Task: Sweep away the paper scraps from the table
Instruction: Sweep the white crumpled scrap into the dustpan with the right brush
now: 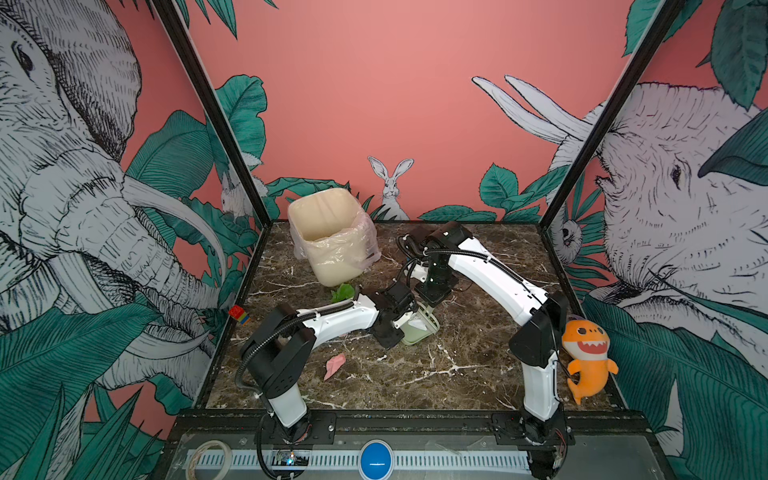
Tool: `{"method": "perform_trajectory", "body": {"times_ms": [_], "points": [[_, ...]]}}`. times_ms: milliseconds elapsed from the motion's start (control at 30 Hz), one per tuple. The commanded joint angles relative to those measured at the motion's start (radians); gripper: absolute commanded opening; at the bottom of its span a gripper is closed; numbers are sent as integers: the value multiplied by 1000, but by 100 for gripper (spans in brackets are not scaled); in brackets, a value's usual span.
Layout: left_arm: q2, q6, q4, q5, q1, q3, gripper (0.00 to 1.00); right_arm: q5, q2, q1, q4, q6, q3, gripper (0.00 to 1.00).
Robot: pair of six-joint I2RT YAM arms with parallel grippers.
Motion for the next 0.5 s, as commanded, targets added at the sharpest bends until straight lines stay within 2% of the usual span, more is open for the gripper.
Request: {"method": "perform_trajectory", "body": {"times_ms": [0, 167, 467], "points": [[-6, 2, -19, -2, -4, 14, 13, 20, -32, -4, 5, -12, -26, 0], [-4, 3, -19, -3, -4, 19, 13, 81, 38, -12, -27, -30, 6, 0], [-9, 3, -23, -7, -4, 22, 13, 19, 83, 47, -49, -44, 3, 0]]}}
